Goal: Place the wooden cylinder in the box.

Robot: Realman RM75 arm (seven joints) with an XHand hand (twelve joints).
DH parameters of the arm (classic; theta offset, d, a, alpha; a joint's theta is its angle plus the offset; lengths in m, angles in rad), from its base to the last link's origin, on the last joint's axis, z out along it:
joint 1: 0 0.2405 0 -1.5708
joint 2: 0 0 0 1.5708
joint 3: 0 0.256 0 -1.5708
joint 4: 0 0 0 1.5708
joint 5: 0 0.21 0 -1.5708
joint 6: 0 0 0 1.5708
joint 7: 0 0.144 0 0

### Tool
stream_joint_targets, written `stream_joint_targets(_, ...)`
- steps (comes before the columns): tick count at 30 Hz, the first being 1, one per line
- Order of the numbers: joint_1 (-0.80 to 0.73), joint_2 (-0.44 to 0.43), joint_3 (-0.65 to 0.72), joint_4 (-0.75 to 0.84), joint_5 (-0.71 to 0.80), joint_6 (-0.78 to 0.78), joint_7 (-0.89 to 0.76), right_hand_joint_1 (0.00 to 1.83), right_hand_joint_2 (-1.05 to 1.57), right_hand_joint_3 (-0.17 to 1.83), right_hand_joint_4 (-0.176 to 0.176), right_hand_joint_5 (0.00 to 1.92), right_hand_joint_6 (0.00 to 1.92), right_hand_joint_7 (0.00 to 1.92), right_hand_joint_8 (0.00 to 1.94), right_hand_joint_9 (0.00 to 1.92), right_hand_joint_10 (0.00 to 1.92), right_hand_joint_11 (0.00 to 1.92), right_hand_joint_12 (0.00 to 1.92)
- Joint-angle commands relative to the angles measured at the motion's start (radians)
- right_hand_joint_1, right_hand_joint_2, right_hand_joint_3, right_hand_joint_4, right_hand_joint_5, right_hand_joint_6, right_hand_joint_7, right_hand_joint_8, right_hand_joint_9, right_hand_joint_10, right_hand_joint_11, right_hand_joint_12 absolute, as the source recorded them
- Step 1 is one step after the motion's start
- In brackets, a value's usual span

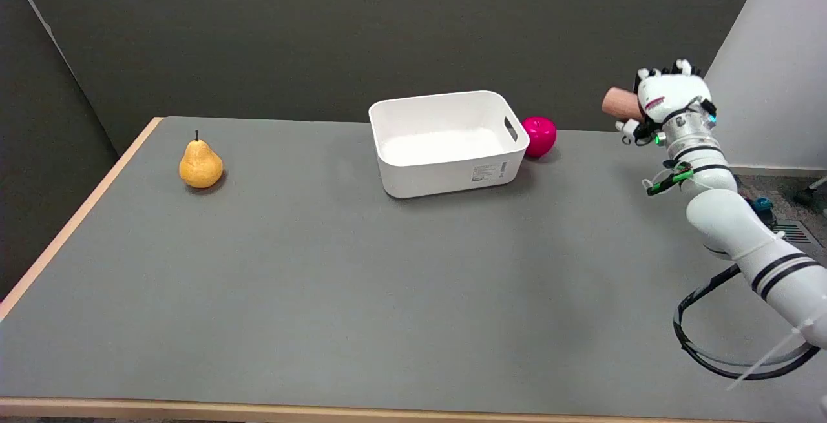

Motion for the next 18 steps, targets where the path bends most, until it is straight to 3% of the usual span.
stream_joint_targets(1, -0.133, 0.017, 0.006, 0.404, -0.357, 0.102, 0.188, 1.00, 1.43, 0.11, -0.175, 0.39, 1.85, 0.38, 1.94, 0.58, 1.92, 0.00, 1.92)
stream_joint_targets(3, -0.105, 0.017, -0.044, 0.410, -0.375, 0.106, 0.204, 0.93, 1.23, 0.30, -0.066, 0.56, 1.66, 0.11, 1.94, 0.62, 1.92, 0.00, 1.92)
stream_joint_targets(4, -0.090, 0.015, -0.063, 0.410, -0.377, 0.104, 0.205, 0.92, 1.20, 0.33, -0.051, 0.58, 1.64, 0.08, 1.94, 0.62, 1.92, 0.00, 1.92)
stream_joint_targets(10, 0.080, -0.018, -0.251, 0.359, -0.366, 0.083, 0.206, 0.91, 1.20, 0.33, -0.039, 0.58, 1.65, 0.05, 1.94, 0.65, 1.92, 0.00, 1.92)
stream_joint_targets(18, 0.258, -0.172, -0.395, 0.143, -0.344, -0.010, 0.233, 0.90, 1.21, 0.33, -0.035, 0.57, 1.66, 0.05, 1.94, 0.64, 1.92, 0.00, 1.92)
